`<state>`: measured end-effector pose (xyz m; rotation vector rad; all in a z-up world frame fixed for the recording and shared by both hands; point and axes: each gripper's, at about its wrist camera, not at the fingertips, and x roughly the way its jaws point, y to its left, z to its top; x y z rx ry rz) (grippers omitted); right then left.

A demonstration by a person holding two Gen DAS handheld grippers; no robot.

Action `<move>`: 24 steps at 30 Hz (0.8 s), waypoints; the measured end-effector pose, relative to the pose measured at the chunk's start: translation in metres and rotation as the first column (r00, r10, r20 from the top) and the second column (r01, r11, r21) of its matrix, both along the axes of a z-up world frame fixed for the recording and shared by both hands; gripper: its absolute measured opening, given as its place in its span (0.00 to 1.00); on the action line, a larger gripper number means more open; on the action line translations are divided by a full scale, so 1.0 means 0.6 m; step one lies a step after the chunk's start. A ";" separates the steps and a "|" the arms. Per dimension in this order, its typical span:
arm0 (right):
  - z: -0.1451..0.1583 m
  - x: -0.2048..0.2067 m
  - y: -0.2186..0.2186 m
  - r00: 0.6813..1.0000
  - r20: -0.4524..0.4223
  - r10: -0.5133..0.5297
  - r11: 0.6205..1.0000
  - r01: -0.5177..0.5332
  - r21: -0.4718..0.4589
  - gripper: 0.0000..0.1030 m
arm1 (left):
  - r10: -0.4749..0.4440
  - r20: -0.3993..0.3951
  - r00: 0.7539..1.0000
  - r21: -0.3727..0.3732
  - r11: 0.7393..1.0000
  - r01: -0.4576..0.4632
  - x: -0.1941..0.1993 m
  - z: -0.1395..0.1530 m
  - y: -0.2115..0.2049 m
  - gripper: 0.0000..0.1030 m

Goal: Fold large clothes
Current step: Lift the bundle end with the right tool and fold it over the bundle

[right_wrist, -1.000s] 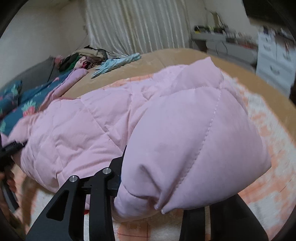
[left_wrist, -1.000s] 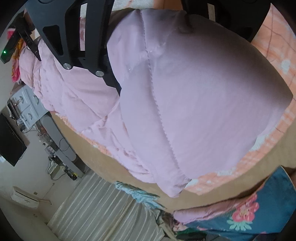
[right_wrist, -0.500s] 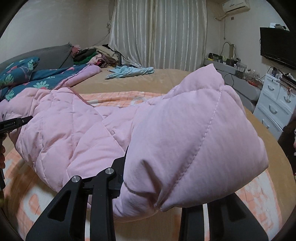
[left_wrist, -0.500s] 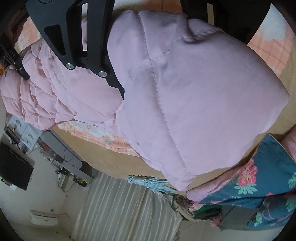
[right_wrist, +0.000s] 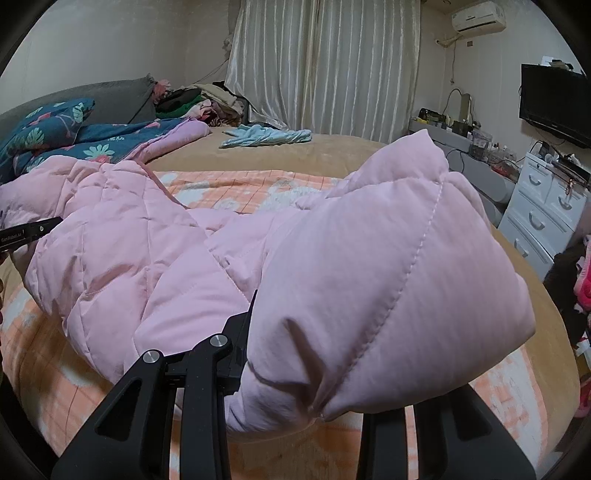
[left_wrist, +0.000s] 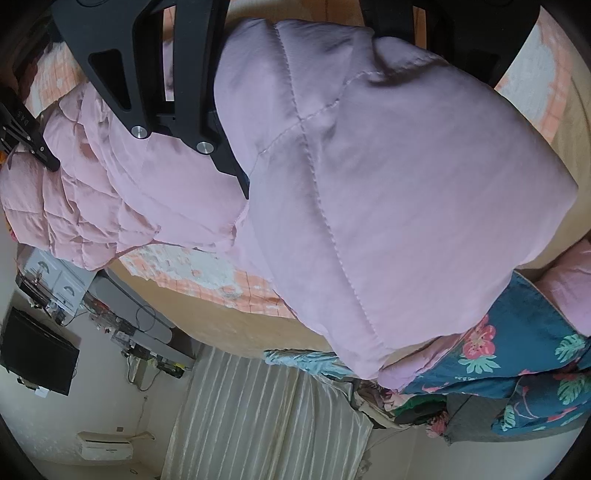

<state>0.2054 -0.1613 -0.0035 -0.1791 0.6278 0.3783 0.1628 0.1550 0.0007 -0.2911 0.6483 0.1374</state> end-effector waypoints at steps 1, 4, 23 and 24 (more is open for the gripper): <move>0.001 -0.006 -0.001 1.000 0.000 0.000 1.000 0.000 0.000 0.29 | -0.002 0.000 1.000 0.001 1.000 0.002 -0.005 0.000 -0.001 0.33; 0.002 -0.016 -0.004 1.000 -0.002 0.000 1.000 0.000 0.000 0.29 | -0.007 -0.002 1.000 0.005 1.000 0.007 -0.019 -0.002 -0.004 0.33; -0.023 -0.060 -0.026 0.999 -0.049 -0.020 1.000 0.021 0.021 0.30 | -0.006 -0.055 0.998 0.013 1.000 0.006 -0.065 -0.035 -0.003 0.33; -0.025 -0.060 -0.027 0.998 -0.052 -0.022 0.999 0.023 0.022 0.31 | -0.005 -0.058 0.998 0.015 1.000 0.005 -0.066 -0.037 -0.003 0.33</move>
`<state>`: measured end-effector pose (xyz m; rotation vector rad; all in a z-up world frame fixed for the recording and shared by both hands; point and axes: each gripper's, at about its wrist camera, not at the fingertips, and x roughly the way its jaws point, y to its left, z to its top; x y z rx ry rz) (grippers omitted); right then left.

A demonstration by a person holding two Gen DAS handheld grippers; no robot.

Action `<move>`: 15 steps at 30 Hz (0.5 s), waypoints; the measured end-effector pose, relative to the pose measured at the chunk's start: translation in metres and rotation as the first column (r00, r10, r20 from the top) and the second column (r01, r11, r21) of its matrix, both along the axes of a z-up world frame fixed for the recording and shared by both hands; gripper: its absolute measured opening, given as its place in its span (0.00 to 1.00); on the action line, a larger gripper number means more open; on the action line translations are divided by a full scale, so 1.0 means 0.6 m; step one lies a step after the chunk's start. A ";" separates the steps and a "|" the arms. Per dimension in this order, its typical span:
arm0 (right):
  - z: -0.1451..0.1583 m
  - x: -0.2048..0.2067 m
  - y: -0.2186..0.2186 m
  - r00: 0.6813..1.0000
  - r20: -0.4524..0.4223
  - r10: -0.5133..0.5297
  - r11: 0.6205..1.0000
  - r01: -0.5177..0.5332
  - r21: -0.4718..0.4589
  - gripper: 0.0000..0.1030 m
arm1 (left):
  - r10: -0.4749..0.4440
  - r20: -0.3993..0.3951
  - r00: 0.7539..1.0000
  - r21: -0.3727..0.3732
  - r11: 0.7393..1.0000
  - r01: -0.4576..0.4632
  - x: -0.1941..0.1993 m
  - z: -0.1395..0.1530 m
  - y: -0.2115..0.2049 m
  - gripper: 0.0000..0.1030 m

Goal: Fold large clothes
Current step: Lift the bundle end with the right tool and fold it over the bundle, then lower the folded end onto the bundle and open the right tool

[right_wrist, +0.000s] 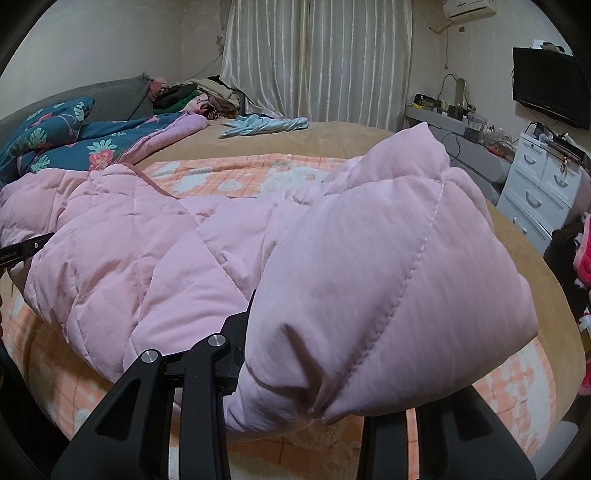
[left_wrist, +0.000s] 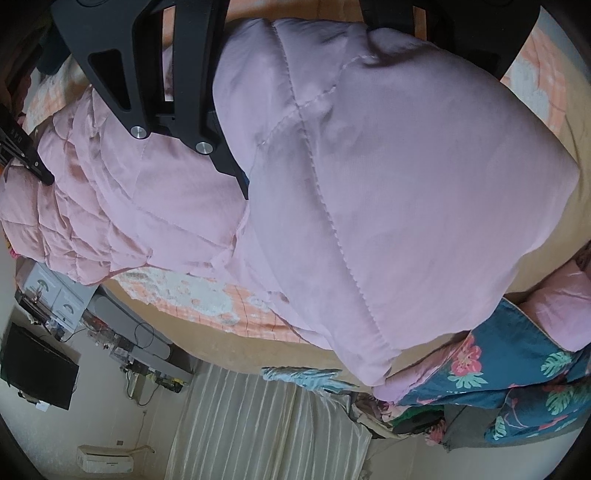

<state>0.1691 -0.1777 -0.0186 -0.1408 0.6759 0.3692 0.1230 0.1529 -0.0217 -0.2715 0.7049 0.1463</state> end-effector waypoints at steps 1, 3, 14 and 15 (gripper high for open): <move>-0.001 0.002 -0.003 1.000 -0.003 0.000 1.000 0.000 0.001 0.31 | 0.002 -0.004 1.000 0.001 1.000 -0.002 -0.001 -0.003 0.000 0.33; -0.007 0.002 -0.007 1.000 -0.012 -0.005 1.000 0.005 0.007 0.31 | 0.004 -0.010 1.000 0.003 1.000 -0.004 -0.004 -0.008 0.000 0.33; -0.043 0.015 -0.033 0.995 -0.090 -0.035 0.997 0.041 0.065 0.34 | 0.014 -0.037 0.999 0.003 1.000 -0.014 -0.011 -0.028 -0.002 0.34; -0.046 0.017 -0.034 0.995 -0.093 -0.035 0.997 0.042 0.070 0.35 | 0.016 -0.039 0.999 0.002 1.000 -0.015 -0.012 -0.030 -0.002 0.34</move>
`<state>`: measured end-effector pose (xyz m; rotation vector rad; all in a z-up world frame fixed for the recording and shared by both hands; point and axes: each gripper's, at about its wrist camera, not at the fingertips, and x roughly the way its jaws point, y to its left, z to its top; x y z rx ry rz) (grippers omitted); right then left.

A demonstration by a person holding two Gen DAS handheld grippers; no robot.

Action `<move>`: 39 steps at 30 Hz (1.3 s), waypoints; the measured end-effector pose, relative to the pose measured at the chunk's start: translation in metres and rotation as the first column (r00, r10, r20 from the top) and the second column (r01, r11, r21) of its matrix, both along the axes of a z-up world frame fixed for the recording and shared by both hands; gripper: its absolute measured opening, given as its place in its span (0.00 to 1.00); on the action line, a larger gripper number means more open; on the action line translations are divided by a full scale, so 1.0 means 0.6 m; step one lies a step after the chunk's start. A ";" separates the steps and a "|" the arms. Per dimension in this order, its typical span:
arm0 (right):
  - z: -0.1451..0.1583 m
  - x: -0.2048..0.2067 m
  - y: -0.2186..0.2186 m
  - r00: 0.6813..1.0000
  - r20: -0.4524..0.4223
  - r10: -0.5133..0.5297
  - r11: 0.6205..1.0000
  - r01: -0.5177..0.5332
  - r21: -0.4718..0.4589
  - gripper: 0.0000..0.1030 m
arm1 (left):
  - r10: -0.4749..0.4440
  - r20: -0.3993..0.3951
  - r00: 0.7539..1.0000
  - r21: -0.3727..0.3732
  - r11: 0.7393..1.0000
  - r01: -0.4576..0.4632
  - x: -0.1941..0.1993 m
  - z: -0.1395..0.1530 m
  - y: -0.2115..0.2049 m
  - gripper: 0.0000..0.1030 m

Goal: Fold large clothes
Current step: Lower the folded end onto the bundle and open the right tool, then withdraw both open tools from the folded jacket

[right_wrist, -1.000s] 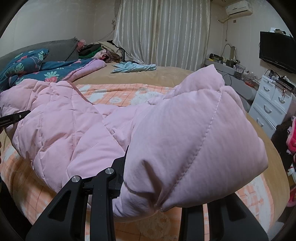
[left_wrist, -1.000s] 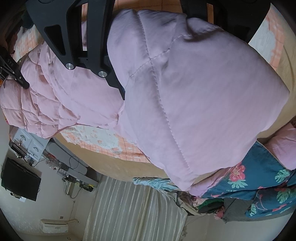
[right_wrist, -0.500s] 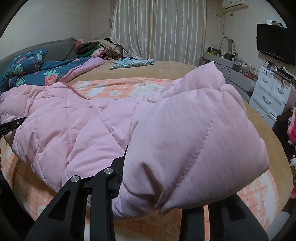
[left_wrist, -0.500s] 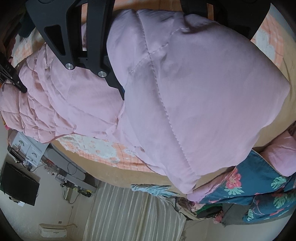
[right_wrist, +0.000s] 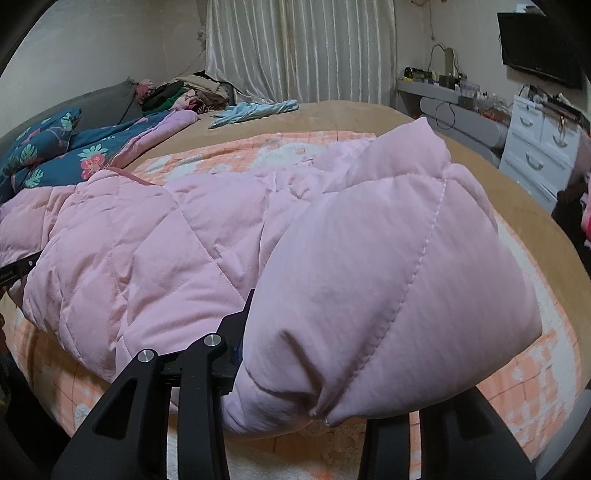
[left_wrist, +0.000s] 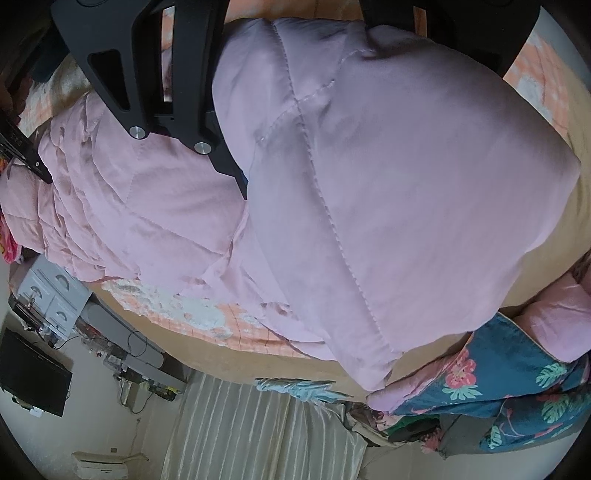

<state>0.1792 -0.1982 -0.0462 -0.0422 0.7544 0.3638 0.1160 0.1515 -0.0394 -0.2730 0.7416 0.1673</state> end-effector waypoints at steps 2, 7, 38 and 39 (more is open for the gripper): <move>-0.005 0.000 -0.002 1.000 -0.006 -0.003 1.000 0.003 0.006 0.36 | 0.004 -0.005 1.000 -0.005 1.000 -0.004 -0.001 -0.003 0.001 0.35; -0.021 0.008 -0.010 0.999 -0.034 -0.019 1.000 0.019 0.024 0.37 | 0.008 -0.011 1.000 -0.009 1.000 -0.008 -0.003 -0.006 -0.001 0.35; 0.001 -0.047 -0.052 0.991 -0.128 -0.046 0.997 0.054 0.057 0.83 | 0.038 -0.074 0.997 -0.128 0.991 -0.047 -0.038 -0.004 0.028 0.73; 0.005 -0.054 -0.053 0.991 -0.124 -0.044 0.997 0.051 0.051 0.85 | 0.038 -0.075 0.997 -0.133 0.990 -0.047 -0.044 -0.002 0.029 0.74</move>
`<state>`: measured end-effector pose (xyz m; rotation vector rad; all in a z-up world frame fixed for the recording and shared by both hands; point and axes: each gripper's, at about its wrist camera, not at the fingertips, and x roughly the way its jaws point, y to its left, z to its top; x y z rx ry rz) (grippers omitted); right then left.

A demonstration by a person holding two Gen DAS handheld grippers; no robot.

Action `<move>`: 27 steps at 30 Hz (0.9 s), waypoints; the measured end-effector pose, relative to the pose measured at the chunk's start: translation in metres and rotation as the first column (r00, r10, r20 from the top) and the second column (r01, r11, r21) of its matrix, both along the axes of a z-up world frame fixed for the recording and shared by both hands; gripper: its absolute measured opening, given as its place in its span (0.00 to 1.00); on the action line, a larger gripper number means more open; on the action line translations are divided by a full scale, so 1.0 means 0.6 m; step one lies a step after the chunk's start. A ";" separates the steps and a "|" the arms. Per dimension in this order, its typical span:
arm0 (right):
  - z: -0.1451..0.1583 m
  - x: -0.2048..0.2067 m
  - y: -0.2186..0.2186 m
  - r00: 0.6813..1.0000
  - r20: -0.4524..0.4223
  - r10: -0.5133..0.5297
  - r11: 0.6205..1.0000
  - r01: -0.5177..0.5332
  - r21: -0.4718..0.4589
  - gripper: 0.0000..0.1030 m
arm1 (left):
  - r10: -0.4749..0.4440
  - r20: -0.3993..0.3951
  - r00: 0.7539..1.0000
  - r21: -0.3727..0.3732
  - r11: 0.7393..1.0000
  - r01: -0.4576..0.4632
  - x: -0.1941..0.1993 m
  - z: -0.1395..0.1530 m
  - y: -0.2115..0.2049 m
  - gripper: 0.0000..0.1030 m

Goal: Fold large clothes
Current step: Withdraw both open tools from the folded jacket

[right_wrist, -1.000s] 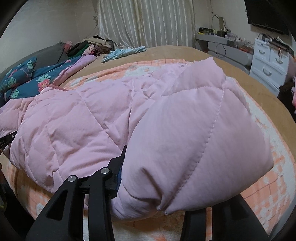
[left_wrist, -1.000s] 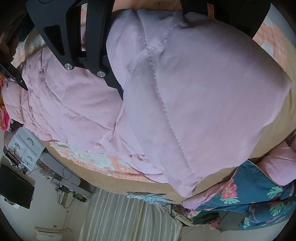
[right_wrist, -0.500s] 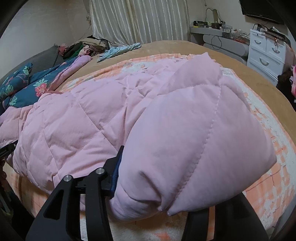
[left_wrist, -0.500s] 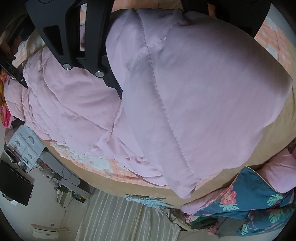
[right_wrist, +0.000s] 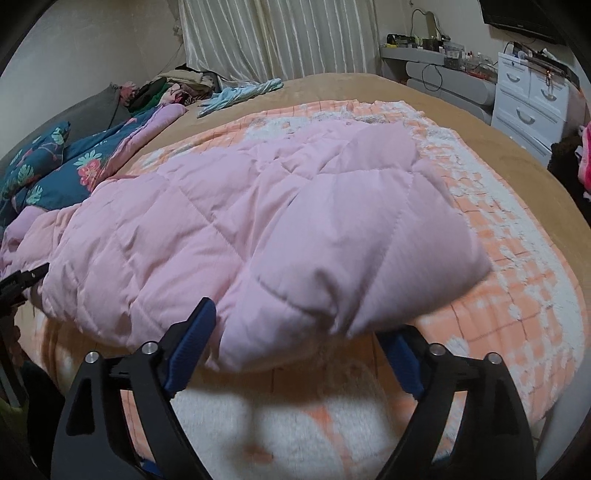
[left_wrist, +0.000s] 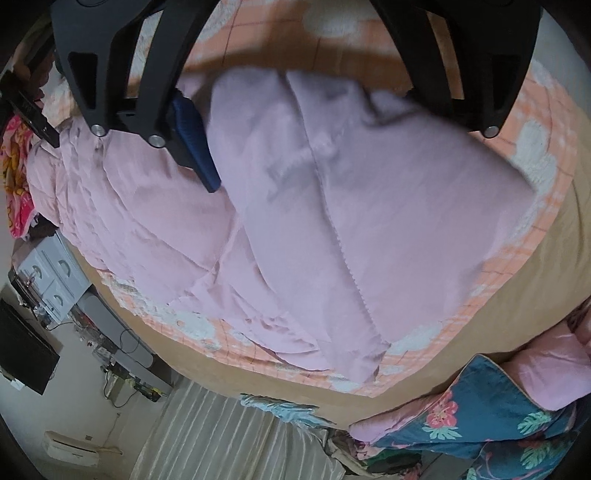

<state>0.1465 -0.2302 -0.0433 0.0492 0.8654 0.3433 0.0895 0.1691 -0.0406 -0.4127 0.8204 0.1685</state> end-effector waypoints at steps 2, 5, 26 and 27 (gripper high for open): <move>0.006 -0.014 0.000 1.000 0.009 0.008 1.000 -0.008 -0.013 0.89 | 0.001 0.004 1.000 0.000 1.000 -0.001 -0.010 0.007 0.000 0.81; 0.023 -0.040 0.000 0.999 0.051 0.011 0.999 -0.010 -0.035 0.95 | -0.005 0.012 1.000 0.003 1.000 0.005 -0.027 0.020 -0.004 0.90; 0.182 -0.191 0.048 0.939 0.316 0.137 0.989 -0.114 -0.090 0.96 | -0.076 0.209 0.975 0.117 0.992 0.052 -0.130 0.153 -0.084 0.91; 0.187 -0.199 0.050 0.935 0.326 0.141 0.989 -0.115 -0.098 0.96 | -0.082 0.215 0.973 0.118 0.991 0.057 -0.134 0.155 -0.091 0.91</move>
